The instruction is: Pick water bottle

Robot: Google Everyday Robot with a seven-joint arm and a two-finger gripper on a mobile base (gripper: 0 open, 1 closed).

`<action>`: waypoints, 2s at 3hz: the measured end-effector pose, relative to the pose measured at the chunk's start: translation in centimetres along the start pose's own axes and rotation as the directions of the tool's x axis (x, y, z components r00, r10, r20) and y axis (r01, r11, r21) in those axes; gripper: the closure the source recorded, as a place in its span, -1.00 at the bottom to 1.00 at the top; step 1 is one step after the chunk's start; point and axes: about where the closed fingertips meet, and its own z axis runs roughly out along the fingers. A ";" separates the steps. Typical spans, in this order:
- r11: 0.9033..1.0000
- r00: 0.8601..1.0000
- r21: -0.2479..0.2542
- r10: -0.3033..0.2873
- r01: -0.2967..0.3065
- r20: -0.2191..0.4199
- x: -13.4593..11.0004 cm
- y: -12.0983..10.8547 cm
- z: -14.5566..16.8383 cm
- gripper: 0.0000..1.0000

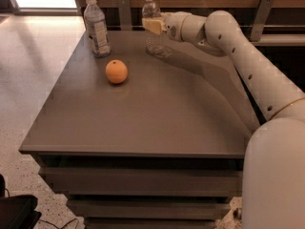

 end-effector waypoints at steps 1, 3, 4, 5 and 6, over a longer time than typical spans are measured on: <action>1.000 1.000 0.000 0.000 0.000 0.000 0.0 0.0 0.0 1.00; 0.996 0.994 -0.024 -0.088 0.089 0.063 -4.6 0.2 -0.6 1.00; 0.992 0.988 -0.024 -0.123 0.125 0.093 -6.4 0.2 -1.1 1.00; 0.987 0.981 -0.020 -0.158 0.161 0.116 -8.0 0.3 -1.6 1.00; 0.986 0.980 -0.020 -0.159 0.163 0.117 -8.1 0.3 -1.5 1.00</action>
Offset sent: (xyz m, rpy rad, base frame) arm -0.0022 -0.0032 0.0536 -0.0192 -0.1156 0.0489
